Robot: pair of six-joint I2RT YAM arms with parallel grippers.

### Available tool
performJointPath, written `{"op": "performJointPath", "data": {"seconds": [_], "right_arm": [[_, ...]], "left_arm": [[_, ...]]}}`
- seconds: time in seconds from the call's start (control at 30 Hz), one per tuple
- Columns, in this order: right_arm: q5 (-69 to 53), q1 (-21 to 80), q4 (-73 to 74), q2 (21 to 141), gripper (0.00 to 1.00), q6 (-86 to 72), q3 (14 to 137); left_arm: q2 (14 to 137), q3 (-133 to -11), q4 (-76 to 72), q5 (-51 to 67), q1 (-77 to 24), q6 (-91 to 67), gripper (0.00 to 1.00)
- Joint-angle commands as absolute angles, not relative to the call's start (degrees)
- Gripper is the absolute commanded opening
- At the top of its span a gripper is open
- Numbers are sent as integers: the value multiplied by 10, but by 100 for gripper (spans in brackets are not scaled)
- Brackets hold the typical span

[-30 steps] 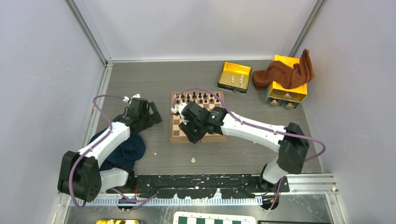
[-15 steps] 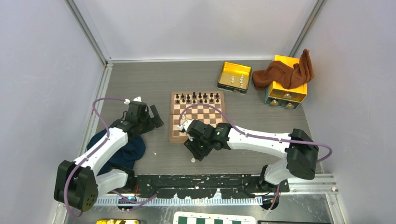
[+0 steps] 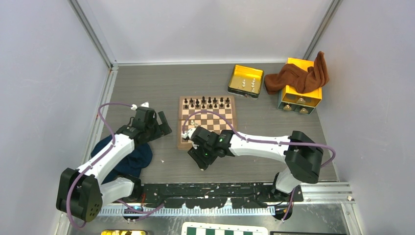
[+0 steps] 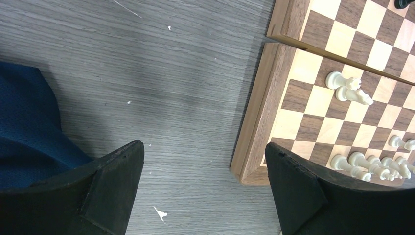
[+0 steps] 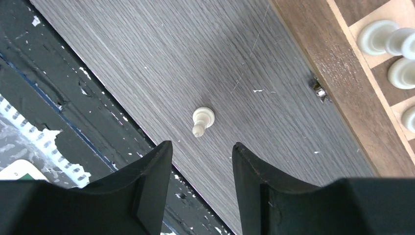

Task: Set up the chess pieces on the board
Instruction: Pick up the chess piece at the center of the board.

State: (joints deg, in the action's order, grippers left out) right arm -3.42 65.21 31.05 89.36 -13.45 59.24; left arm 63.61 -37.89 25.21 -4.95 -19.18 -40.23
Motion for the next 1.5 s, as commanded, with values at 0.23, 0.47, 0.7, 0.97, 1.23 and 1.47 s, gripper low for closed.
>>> {"op": "performJointPath", "data": {"seconds": [0.23,0.47,0.7,0.97,1.23,1.47], "right_arm": [[-48,656,283,931,51,-125,621],[-52,656,282,947,45,-122,627],[-56,657,281,957,38,-120,629],[-60,657,282,957,35,-121,625],[-65,656,280,959,30,-124,622],[-70,656,277,958,25,-128,616]], "left_arm": [[622,-383,255,-60,-195,-400,94],[627,-383,254,-61,-195,-398,94],[633,-382,251,-62,-195,-397,94],[635,-380,249,-62,-195,-397,94],[636,-378,248,-60,-195,-399,94],[634,-373,247,-60,-195,-401,94]]}}
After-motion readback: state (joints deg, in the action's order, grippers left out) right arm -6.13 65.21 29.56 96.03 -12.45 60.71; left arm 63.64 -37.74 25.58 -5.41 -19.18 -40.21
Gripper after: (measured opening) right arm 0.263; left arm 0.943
